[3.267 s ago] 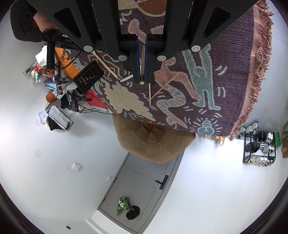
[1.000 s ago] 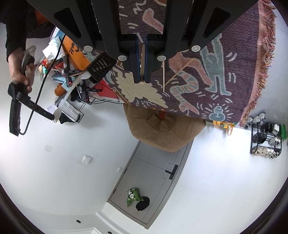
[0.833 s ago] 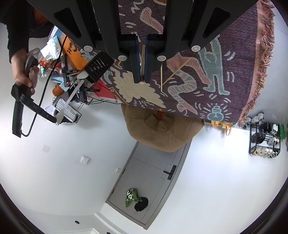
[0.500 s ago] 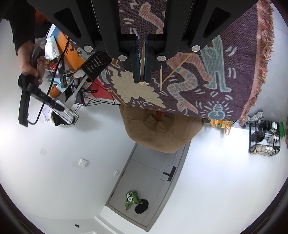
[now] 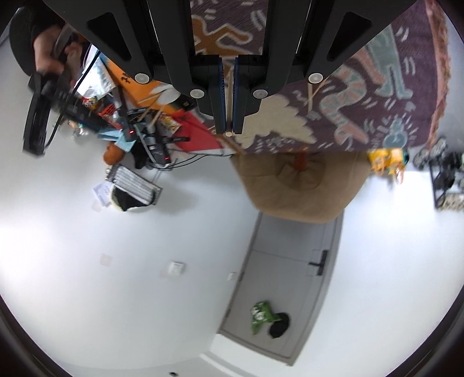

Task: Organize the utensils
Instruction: 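Carry the chopstick with the left gripper to the holder and open it, then reach the left gripper to a white plastic spoon and close on it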

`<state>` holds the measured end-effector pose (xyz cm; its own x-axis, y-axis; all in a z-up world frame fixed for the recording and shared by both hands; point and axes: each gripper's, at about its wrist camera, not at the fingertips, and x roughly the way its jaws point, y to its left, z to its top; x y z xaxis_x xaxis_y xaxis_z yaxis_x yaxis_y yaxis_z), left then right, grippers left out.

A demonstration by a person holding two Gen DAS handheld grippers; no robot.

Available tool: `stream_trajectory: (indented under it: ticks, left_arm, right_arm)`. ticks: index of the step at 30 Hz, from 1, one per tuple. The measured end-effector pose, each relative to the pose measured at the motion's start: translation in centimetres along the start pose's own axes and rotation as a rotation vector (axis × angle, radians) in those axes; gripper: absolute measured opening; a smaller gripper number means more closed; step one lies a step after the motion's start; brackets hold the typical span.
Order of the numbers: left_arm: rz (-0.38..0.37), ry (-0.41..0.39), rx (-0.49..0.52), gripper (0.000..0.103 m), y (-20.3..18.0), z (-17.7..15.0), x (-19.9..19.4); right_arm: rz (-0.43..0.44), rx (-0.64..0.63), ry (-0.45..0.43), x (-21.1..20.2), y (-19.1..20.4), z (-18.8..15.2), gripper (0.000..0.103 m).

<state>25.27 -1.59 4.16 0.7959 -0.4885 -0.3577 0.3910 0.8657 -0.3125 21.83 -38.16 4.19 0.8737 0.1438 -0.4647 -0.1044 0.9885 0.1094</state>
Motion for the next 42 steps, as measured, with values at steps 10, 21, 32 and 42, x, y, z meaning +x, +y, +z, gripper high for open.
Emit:
stream_trajectory:
  ticks: [10,21,32,42]
  left_arm:
    - [-0.082,-0.002,0.165,0.004,-7.3,3.0,3.6]
    - [-0.060,0.054,0.298,0.004,-12.2,2.8,8.3]
    - [-0.044,0.204,0.251,0.011,-12.2,1.1,12.6]
    - [0.023,0.171,0.211,0.090,-9.2,-0.3,10.3]
  right_arm:
    - [-0.006,0.208,0.075,0.1,-5.2,-6.7,0.082]
    - [0.032,0.272,0.126,0.7,-6.4,-10.1,0.082]
    - [0.059,0.302,0.150,1.4,-6.1,-11.8,0.082]
    - [0.092,0.286,0.170,2.3,-4.3,-12.2,0.082]
